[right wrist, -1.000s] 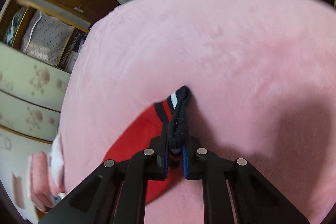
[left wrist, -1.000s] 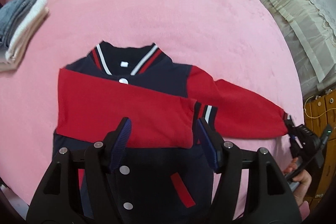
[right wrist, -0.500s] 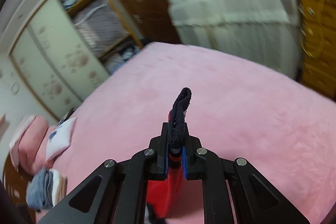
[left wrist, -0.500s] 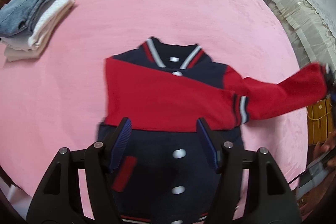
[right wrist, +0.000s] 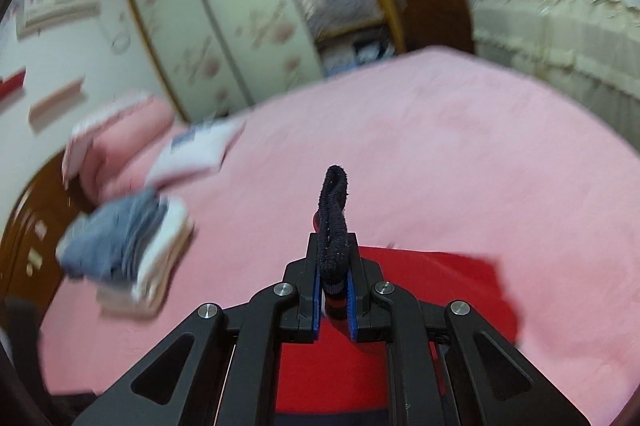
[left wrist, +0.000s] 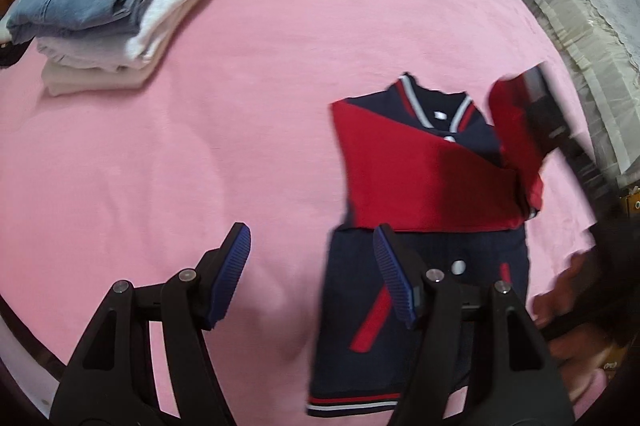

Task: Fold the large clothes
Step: 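Fold the held sleeve across the jacket body with the right tool, release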

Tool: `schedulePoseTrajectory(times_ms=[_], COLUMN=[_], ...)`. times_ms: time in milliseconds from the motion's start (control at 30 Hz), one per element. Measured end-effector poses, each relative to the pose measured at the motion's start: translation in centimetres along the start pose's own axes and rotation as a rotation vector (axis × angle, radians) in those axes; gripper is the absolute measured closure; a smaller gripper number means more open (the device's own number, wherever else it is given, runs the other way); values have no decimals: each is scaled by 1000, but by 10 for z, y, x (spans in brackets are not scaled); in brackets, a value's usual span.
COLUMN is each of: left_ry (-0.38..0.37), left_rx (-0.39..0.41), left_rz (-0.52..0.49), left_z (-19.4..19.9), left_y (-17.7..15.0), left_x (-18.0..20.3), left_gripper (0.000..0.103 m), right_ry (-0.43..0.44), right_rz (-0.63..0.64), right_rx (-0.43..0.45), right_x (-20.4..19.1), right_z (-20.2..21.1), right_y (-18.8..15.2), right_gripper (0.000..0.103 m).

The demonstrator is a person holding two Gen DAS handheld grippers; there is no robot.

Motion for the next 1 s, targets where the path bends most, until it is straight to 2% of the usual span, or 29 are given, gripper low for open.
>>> schedulePoseTrajectory(times_ms=[67, 233, 300, 367, 467, 500, 567, 633, 700, 833, 1000], left_ry=[2, 9, 1, -6, -19, -24, -45, -84, -132, -205, -174], left_rx=[-3, -21, -34, -37, -41, -40, -40, -54, -81, -110, -184], left_rz=[10, 20, 24, 27, 20, 19, 19, 20, 20, 26, 38], left_z=[-1, -10, -16, -20, -25, -27, -33, -44, -59, -83, -121], left_y=[2, 5, 5, 5, 5, 5, 5, 5, 7, 8, 10], left_x=[-13, -32, -33, -31, -25, -22, -14, -6, 6, 33, 60], left_gripper=[42, 42, 42, 42, 42, 42, 42, 42, 42, 42, 42], right_ry=[7, -41, -29, 30, 100, 106, 107, 85, 41, -73, -158], right_rz=[12, 43, 45, 41, 36, 37, 30, 18, -1, -43, -112], right_rx=[-77, -250, -277, -312, -342, -337, -309, -282, -279, -307, -339], right_x=[-17, -45, -42, -40, -23, -24, -15, -1, 19, 66, 121], right_z=[-23, -77, -79, -90, -90, -84, -66, -49, -32, -19, -17], right_y=[-24, -78, -117, -130, -164, -164, -158, -136, -124, -130, -141], right_gripper=[93, 92, 85, 63, 51, 49, 36, 32, 32, 32, 32])
Point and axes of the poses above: each gripper's, at about its wrist camera, not at the fingertips, and z roughly against the way its jaws point, x to its right, y to its top, the point moved 1 cm from there along -z, roughly the way its jaws point, and after that the axes turned 9 degrees about -y, right-handed, at the moved point
